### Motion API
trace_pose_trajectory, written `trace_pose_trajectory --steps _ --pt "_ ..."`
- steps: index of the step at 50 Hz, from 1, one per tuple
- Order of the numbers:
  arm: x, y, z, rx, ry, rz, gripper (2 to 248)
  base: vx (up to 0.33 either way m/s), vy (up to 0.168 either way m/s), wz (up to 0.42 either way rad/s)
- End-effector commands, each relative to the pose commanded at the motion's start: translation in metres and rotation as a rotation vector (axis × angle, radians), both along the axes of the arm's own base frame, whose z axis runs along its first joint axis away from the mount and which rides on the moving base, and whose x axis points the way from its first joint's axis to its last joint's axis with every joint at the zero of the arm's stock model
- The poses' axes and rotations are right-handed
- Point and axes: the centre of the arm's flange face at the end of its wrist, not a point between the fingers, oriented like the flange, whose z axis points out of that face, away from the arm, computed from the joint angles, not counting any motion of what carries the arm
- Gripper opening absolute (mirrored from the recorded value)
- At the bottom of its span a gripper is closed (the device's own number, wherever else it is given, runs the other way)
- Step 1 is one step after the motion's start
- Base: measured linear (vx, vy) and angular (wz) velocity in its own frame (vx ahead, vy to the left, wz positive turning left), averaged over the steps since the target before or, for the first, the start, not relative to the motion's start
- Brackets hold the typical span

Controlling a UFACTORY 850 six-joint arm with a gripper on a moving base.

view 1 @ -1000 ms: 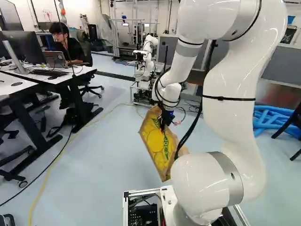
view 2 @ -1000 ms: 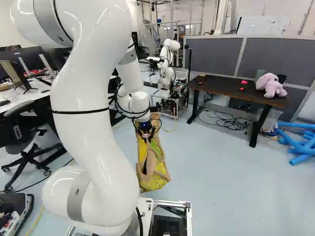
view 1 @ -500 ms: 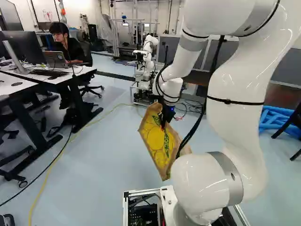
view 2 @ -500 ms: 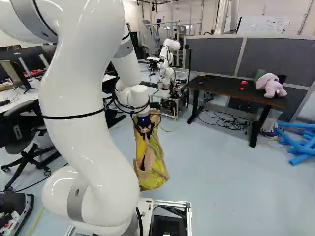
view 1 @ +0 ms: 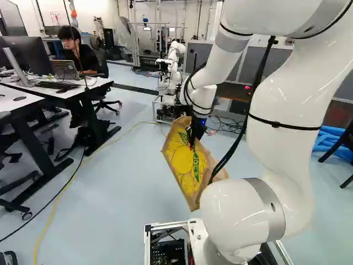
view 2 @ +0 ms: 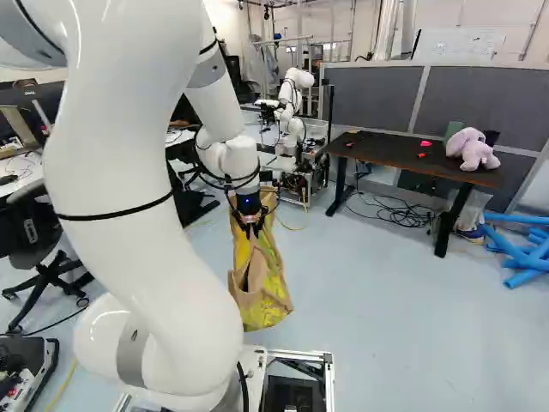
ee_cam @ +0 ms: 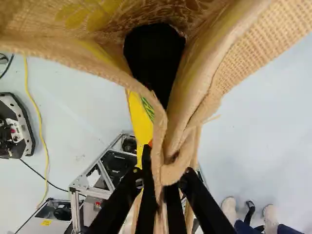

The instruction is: Pick up the bag on the ground and place it on the table

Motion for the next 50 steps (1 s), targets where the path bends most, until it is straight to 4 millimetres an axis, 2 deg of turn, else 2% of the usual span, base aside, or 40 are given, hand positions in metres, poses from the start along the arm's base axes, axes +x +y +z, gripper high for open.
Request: trace_pose_trajectory --steps 50 --pt "-0.004 -0.007 0.076 0.021 -0.008 -0.007 22 0.0 0.0 0.0"
